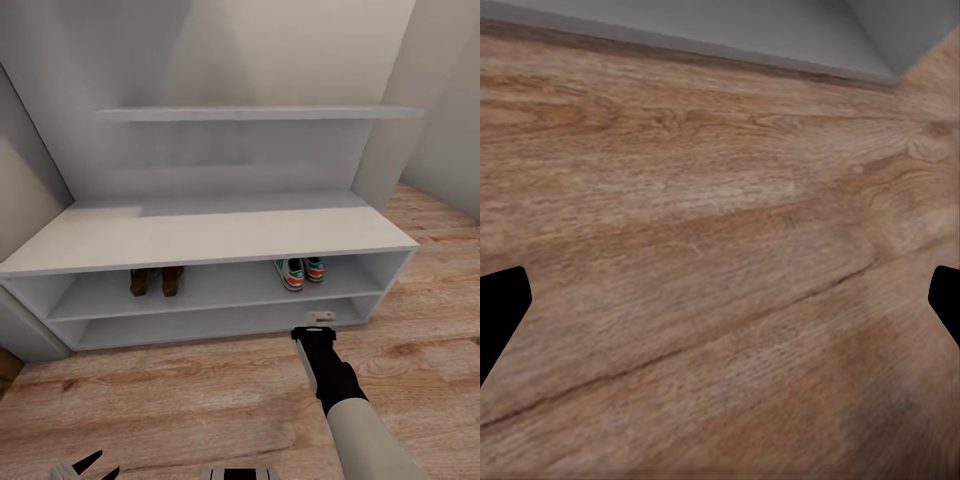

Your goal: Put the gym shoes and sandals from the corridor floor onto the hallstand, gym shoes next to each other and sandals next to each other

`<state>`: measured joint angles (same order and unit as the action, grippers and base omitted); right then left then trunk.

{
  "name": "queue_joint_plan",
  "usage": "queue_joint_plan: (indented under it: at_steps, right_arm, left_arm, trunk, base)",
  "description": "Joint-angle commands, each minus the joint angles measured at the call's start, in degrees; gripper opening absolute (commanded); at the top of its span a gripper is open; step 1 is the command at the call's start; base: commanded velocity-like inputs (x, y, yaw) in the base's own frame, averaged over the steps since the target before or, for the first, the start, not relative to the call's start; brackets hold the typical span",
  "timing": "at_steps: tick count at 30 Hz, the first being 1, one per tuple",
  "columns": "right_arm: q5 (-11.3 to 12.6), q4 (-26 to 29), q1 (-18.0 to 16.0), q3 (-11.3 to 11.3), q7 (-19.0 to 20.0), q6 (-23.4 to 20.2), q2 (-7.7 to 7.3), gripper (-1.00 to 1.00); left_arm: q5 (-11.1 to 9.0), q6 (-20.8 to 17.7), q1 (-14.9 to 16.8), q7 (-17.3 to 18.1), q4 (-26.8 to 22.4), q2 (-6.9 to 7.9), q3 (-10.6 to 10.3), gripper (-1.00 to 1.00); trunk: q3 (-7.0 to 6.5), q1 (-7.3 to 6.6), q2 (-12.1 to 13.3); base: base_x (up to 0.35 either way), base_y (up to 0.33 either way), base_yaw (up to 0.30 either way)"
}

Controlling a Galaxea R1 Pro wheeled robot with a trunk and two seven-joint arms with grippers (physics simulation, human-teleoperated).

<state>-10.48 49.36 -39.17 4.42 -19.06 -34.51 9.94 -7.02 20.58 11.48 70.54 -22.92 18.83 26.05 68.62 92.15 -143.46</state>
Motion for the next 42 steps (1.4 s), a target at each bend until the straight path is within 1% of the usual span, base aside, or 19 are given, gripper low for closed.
queue_joint_plan:
  at_steps: [1, 15, 18, 19, 20, 24, 25, 28, 31, 34, 36, 38, 40, 42]
  right_arm:
    - [-0.59, 0.06, -0.02, 0.15, 0.21, -0.39, 0.06, 1.0]
    - [-0.66, -0.92, 0.09, 0.25, 0.42, -0.32, 0.06, 1.0]
    - [-0.67, -2.81, 0.18, 0.3, 0.53, -0.2, 0.06, 1.0]
    - [-0.63, -5.01, 0.21, 0.31, 0.57, 0.22, 0.06, 1.0]
    - [-0.62, -5.76, 0.21, 0.31, 0.57, 0.47, 0.06, 1.0]
    - [-0.6, -8.28, 0.23, 0.3, 0.59, 2.18, 0.06, 1.0]
    - [-0.6, -9.65, 0.23, 0.27, 0.58, 4.3, 0.06, 1.0]
    - [-0.62, -10.36, 0.24, 0.25, 0.6, 5.64, 0.06, 1.0]
    - [-0.66, -11.05, 0.27, 0.24, 0.6, 6.06, 0.06, 1.0]
    - [-0.64, -12.87, 0.3, 0.24, 0.61, 6.35, 0.06, 1.0]
    - [-0.61, -15.9, 0.32, 0.24, 0.61, 7.58, 0.06, 1.0]
    - [-0.6, -17.33, 0.32, 0.24, 0.62, 8.6, 0.06, 1.0]
    - [-0.65, -22.08, 0.32, 0.24, 0.67, 12.79, 0.06, 1.0]
    - [-0.66, -24.18, 0.33, 0.24, 0.7, 14.98, 0.06, 1.0]
  left_arm:
    - [-0.01, 0.31, 0.04, 0.22, 0.07, 0.0, 0.15, 1.0]
    - [-0.01, 0.4, 0.03, 0.22, 0.1, 0.07, 0.15, 1.0]
    - [-0.01, 0.42, 0.03, 0.22, 0.08, 0.07, 0.15, 1.0]
    - [-0.02, 0.42, 0.03, 0.22, 0.07, 0.07, 0.15, 1.0]
    - [-0.02, 0.42, 0.03, 0.22, 0.07, 0.07, 0.15, 1.0]
    - [-0.01, 0.38, 0.03, 0.23, 0.07, 0.07, 0.15, 1.0]
    - [-0.01, 0.37, 0.03, 0.22, 0.07, 0.07, 0.15, 1.0]
    - [-0.01, 0.35, 0.03, 0.22, 0.07, 0.07, 0.15, 1.0]
    - [-0.01, 0.33, 0.03, 0.22, 0.07, 0.07, 0.15, 1.0]
    - [-0.01, 0.28, 0.03, 0.22, 0.07, 0.07, 0.15, 1.0]
    - [-0.01, 0.24, 0.03, 0.22, 0.08, 0.07, 0.15, 1.0]
    - [-0.01, 0.22, 0.03, 0.2, 0.11, 0.05, 0.15, 1.0]
    - [-0.01, 0.18, 0.03, -0.22, 0.14, 0.01, 0.15, 1.0]
    - [-0.01, 0.17, 0.03, -0.65, 0.15, 0.0, 0.15, 1.0]
  trunk:
    - [0.05, -0.02, -0.02]
    - [0.05, -0.02, -0.02]
    - [0.05, -0.02, -0.02]
    - [0.05, -0.02, -0.02]
    - [0.05, -0.02, -0.02]
    - [-0.84, -0.12, 0.03]
    - [-1.06, -0.14, 0.05]
    - [-1.73, -0.22, 0.09]
    - [-2.39, -0.3, 0.13]
    - [-3.06, -0.38, 0.17]
    - [-3.5, -0.43, 0.19]
    - [-3.94, -0.48, 0.22]
    - [-4.3, -0.91, 1.0]
    - [-4.66, -1.35, 1.8]
  base:
    - [-0.034, 0.0, 0.0]
    - [-0.008, 0.0, 0.0]
    - [0.0, 0.0, 0.0]
    - [0.0, 0.0, 0.0]
    - [0.0, 0.0, 0.0]
    - [0.0, 0.0, 0.0]
    - [0.0, 0.0, 0.0]
    - [0.0, 0.0, 0.0]
    - [0.0, 0.0, 0.0]
    - [0.0, 0.0, 0.0]
    - [0.0, 0.0, 0.0]
    - [0.0, 0.0, 0.0]
    - [0.0, 0.0, 0.0]
    - [0.0, 0.0, 0.0]
